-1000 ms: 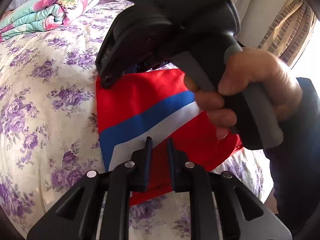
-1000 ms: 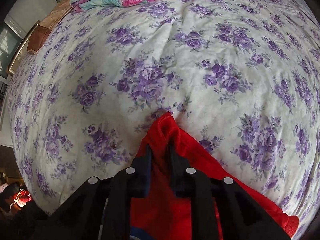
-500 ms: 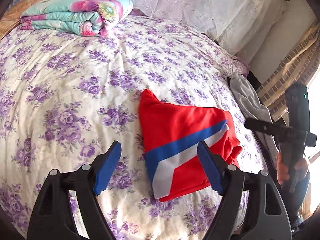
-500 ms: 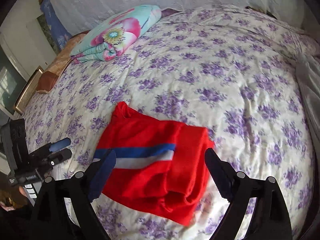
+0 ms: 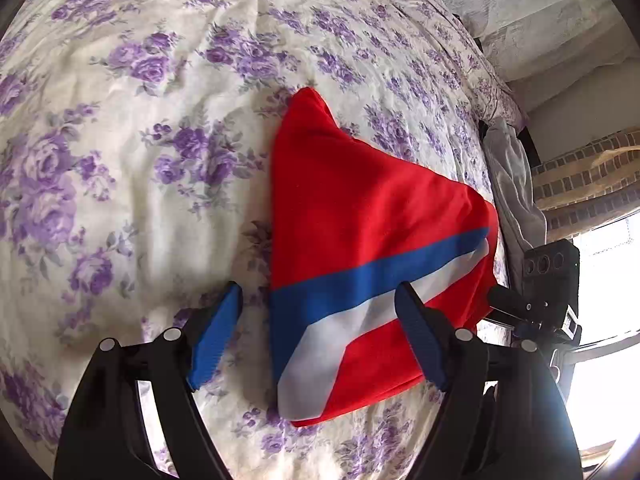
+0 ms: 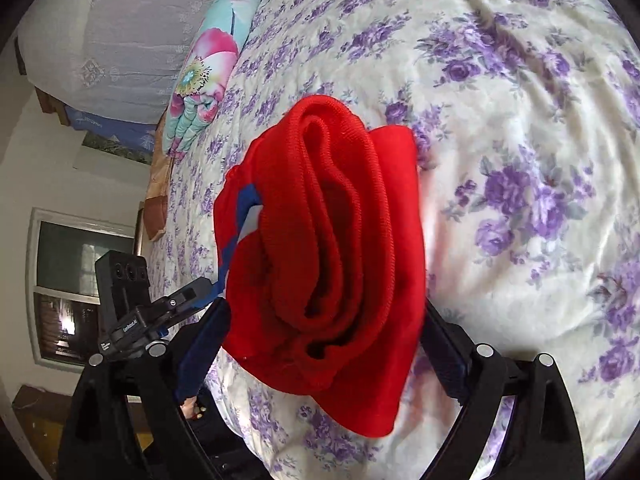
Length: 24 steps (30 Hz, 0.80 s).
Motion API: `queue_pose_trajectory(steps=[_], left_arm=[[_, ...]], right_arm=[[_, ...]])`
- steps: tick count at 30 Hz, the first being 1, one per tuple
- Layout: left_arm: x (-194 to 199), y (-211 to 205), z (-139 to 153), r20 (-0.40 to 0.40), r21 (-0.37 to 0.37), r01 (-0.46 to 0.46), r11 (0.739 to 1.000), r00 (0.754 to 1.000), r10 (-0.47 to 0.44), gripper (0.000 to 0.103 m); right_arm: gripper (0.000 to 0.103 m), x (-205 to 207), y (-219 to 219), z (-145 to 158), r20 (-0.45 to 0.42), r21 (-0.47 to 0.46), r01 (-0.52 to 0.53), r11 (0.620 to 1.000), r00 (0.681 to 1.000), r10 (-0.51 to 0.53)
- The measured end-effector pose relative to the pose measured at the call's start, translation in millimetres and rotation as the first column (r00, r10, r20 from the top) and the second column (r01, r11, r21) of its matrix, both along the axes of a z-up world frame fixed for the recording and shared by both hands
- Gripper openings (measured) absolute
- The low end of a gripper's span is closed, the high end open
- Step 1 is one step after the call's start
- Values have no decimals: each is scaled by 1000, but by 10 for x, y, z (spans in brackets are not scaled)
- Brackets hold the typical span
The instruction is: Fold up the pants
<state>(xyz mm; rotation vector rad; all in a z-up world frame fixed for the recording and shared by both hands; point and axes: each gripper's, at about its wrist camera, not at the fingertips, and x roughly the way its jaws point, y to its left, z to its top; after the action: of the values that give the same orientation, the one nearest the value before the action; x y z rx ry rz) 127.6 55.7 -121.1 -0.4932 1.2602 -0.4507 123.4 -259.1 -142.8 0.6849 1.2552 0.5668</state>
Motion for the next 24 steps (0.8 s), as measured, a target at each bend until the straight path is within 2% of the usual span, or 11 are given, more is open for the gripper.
queue_pose_trajectory(steps=[2,4,9,10,11,13,14,16,17,21,24], left_arm=[[79,-83,-42,-22,-1,19,1000,1000,-19,80],[147,-163,-56,-17,-3,38,999,999,-38,89],[212,-286,-39,-16,-10,46,999,999,-46,90],[197,-327,-21,-9,-3,54,999,998,-54,85],[166,-362,11,7,37,56,998,998,-56,78],[96,-437,82,43,95,76,993,996,-80,57],[67,-447,129,62,110,74,991,995,-81,50],[25,-445,246,95,114,82,990,991,-93,30],[7,-443,309,112,104,87,991,989,-99,26],[-94,-510,567,177,125,119,985,974,-140,24],[-103,-568,663,187,142,135,981,969,-161,24]], right_arm=[[93,32,48,-5,12,0,-3,1000,1000,3],[93,20,79,24,39,-15,-19,1000,999,20],[93,0,64,40,52,-4,-16,1000,999,16],[93,-5,79,47,59,-23,-15,1000,998,17],[91,-15,112,59,76,-54,-12,998,997,16],[65,-80,191,123,139,-167,13,986,990,10],[43,-118,194,149,166,-189,19,982,986,12],[38,-194,194,241,205,-205,34,978,979,8],[37,-233,210,303,225,-215,38,976,974,11],[36,-390,277,540,287,-250,43,967,957,32],[36,-436,306,670,308,-270,55,961,951,32]])
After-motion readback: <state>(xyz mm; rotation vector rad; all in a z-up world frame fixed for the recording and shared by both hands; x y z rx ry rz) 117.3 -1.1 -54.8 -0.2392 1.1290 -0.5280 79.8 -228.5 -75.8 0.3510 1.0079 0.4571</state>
